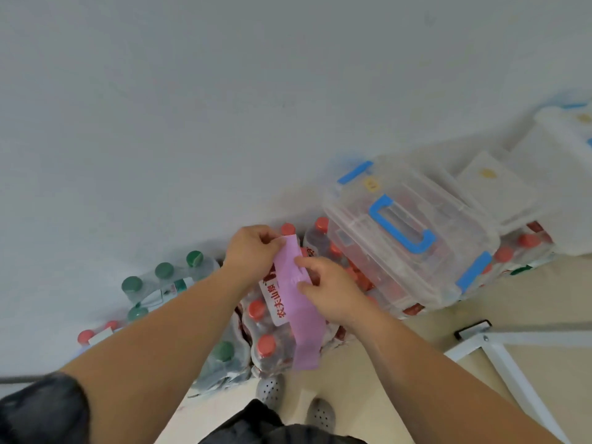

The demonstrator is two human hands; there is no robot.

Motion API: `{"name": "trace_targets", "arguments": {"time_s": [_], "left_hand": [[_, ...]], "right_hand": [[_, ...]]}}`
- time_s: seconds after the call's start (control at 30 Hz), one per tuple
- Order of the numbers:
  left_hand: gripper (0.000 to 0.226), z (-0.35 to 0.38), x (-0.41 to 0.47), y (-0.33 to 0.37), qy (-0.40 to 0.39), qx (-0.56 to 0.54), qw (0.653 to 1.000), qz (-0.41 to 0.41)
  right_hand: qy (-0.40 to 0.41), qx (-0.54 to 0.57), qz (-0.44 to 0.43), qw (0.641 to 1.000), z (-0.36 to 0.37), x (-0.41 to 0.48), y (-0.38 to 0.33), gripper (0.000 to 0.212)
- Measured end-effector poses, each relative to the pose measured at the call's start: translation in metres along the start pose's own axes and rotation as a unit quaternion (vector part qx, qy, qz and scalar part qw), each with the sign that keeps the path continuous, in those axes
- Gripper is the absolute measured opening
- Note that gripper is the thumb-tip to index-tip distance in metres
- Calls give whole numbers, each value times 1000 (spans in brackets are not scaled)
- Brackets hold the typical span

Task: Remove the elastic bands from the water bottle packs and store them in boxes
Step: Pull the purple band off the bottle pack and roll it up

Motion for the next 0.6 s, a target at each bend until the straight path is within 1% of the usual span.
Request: {"name": "trace_targets", "arguments": {"time_s": [0.1,0.17,0.2,0.3,0.33,0.37,0.47,0.53,0.6], "left_hand": [[11,6,15,5,5,104,991,79],[31,12,11,7,-8,183,971,154],[37,14,5,10,-10,207,958,197],[45,19,-26,16,-35,245,911,331],[52,23,-34,11,-57,265,897,348],[59,26,-39,3,-83,291,887,349],[72,35,-43,-27,-140,357,863,329],[75,35,-43,-33,-146,377,852,334],[76,32,-45,-31,-140,384,848,336]], "right_hand": [[5,-79,-26,997,6,20,-3,58],[2,-169,-57,984,11,26,-4,62],[5,-199,-71,977,13,27,-4,63],[20,-223,-92,970,16,29,-5,64],[16,-227,-90,970,18,30,-4,65],[5,-234,-85,969,19,32,-2,67],[-25,-255,-64,964,19,29,7,68],[-19,-257,-64,964,17,22,9,67],[-14,-257,-71,964,16,12,8,65]]}}
Point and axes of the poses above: each hand's wrist, its own x-axis towards the middle knuckle, its own z-axis out of the palm, y = z × x, the point moved 8 cm from there along x, towards the middle knuckle, and after that the axes turned 14 degrees about y, right-handed, at the moved point
